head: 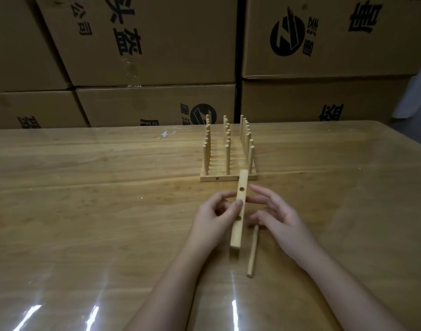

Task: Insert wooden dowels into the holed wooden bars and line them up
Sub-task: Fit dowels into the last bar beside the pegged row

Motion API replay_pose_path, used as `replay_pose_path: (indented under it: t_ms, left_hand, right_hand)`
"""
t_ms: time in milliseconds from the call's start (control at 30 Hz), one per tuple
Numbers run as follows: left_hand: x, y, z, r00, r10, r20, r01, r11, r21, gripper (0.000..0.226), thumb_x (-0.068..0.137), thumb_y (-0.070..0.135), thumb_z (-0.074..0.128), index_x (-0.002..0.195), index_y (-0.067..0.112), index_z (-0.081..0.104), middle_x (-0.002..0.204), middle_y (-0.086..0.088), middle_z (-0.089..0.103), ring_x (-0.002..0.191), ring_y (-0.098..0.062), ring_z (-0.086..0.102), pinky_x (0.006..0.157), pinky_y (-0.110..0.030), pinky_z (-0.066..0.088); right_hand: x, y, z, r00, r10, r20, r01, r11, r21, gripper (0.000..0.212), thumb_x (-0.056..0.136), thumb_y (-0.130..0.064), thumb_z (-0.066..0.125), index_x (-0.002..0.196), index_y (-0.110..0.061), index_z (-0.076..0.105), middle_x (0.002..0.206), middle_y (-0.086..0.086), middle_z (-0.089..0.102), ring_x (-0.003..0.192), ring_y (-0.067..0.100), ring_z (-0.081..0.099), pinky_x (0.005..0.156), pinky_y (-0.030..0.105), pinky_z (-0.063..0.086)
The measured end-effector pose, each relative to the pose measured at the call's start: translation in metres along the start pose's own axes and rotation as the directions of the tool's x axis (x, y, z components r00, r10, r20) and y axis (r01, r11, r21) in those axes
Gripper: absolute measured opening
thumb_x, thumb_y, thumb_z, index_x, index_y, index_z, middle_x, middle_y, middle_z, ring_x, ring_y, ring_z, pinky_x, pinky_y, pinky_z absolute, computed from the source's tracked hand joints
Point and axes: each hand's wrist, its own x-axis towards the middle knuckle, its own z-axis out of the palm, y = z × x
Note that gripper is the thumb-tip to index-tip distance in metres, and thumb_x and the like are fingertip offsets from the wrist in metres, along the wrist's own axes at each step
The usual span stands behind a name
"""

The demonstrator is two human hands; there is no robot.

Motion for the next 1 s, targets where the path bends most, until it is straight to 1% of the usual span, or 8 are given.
replay_pose_path:
  t_ms: [67, 167, 333, 533, 733, 867, 933, 1000]
  left_hand:
    - [0.003, 0.001, -0.002, 0.996, -0.063, -0.065, 0.056, 0.994, -0.094, 0.021, 0.091, 0.019, 0.063, 0.112, 0.016, 0.066, 0.072, 0.009, 0.065, 0.065, 0.002, 0.061, 0.064, -0.010, 0.048]
    - [0.005, 0.003, -0.005, 0.985, -0.112, -0.131, 0.082, 0.973, -0.217, 0.018, 0.092, 0.020, 0.060, 0.108, 0.016, 0.069, 0.088, 0.005, 0.072, 0.076, 0.001, 0.064, 0.067, -0.011, 0.049]
    - [0.007, 0.004, -0.005, 0.980, -0.147, -0.132, 0.106, 0.955, -0.276, 0.016, 0.095, 0.019, 0.056, 0.098, 0.024, 0.071, 0.086, 0.005, 0.071, 0.084, -0.011, 0.061, 0.077, -0.024, 0.048]
    - [0.007, 0.005, -0.003, 0.973, -0.161, -0.167, 0.109, 0.953, -0.282, 0.019, 0.098, 0.015, 0.050, 0.103, 0.020, 0.067, 0.097, -0.009, 0.067, 0.098, -0.030, 0.061, 0.097, -0.049, 0.045]
    - [0.006, 0.008, -0.004, 0.969, -0.184, -0.163, 0.134, 0.951, -0.277, 0.021, 0.097, 0.017, 0.050, 0.095, 0.025, 0.069, 0.091, 0.001, 0.070, 0.091, -0.018, 0.063, 0.092, -0.040, 0.050]
    - [0.006, 0.006, -0.005, 0.972, -0.180, -0.148, 0.143, 0.963, -0.228, 0.018, 0.096, 0.025, 0.053, 0.097, 0.027, 0.071, 0.092, 0.009, 0.072, 0.095, -0.013, 0.065, 0.087, -0.033, 0.051]
    - [0.005, 0.004, -0.005, 0.981, -0.149, -0.124, 0.129, 0.979, -0.159, 0.014, 0.094, 0.030, 0.057, 0.097, 0.031, 0.070, 0.091, 0.015, 0.072, 0.091, -0.005, 0.064, 0.083, -0.028, 0.050]
    - [0.005, 0.004, -0.005, 0.987, -0.134, -0.091, 0.122, 0.985, -0.125, 0.014, 0.091, 0.031, 0.061, 0.100, 0.031, 0.071, 0.094, 0.013, 0.072, 0.093, -0.007, 0.066, 0.088, -0.035, 0.053]
  right_hand:
    - [0.000, 0.001, -0.004, 0.996, -0.054, -0.067, 0.032, 0.956, -0.290, 0.053, 0.086, 0.009, 0.044, 0.100, -0.040, 0.058, 0.103, -0.016, 0.062, 0.089, 0.002, 0.058, 0.087, 0.027, 0.049]
    - [-0.001, 0.001, -0.011, 0.992, -0.045, 0.121, 0.105, 0.831, -0.547, 0.053, 0.078, 0.006, 0.046, 0.080, -0.044, 0.063, 0.101, -0.032, 0.054, 0.104, -0.006, 0.042, 0.096, 0.026, 0.035]
    - [-0.001, 0.001, -0.011, 0.933, 0.025, 0.359, 0.258, 0.650, -0.715, 0.019, 0.076, -0.051, 0.061, 0.094, -0.050, 0.063, 0.118, -0.037, 0.042, 0.118, -0.009, 0.027, 0.097, 0.028, 0.019]
    - [0.001, 0.002, -0.011, 0.979, -0.046, 0.200, 0.164, 0.762, -0.627, 0.004, 0.074, -0.045, 0.068, 0.073, -0.046, 0.064, 0.100, -0.022, 0.049, 0.104, -0.007, 0.035, 0.089, 0.022, 0.030]
    - [0.004, 0.007, -0.011, 0.988, -0.150, -0.030, 0.096, 0.759, -0.644, 0.010, 0.086, -0.028, 0.062, 0.078, -0.034, 0.058, 0.071, -0.012, 0.048, 0.073, 0.000, 0.044, 0.063, 0.016, 0.032]
    - [0.006, 0.007, -0.013, 0.962, -0.059, -0.265, -0.014, 0.964, -0.265, 0.009, 0.087, -0.017, 0.061, 0.082, -0.023, 0.056, 0.061, -0.008, 0.051, 0.052, -0.003, 0.046, 0.049, 0.010, 0.037]
    - [0.007, 0.006, -0.014, 0.954, -0.016, -0.298, -0.020, 0.993, -0.116, 0.011, 0.086, -0.012, 0.061, 0.083, -0.020, 0.055, 0.057, -0.008, 0.058, 0.054, -0.001, 0.052, 0.051, 0.008, 0.040]
    - [0.007, 0.003, -0.014, 0.962, -0.010, -0.275, 0.001, 0.999, -0.033, 0.011, 0.085, -0.008, 0.062, 0.083, -0.019, 0.059, 0.065, -0.005, 0.068, 0.061, 0.002, 0.060, 0.057, 0.010, 0.045]
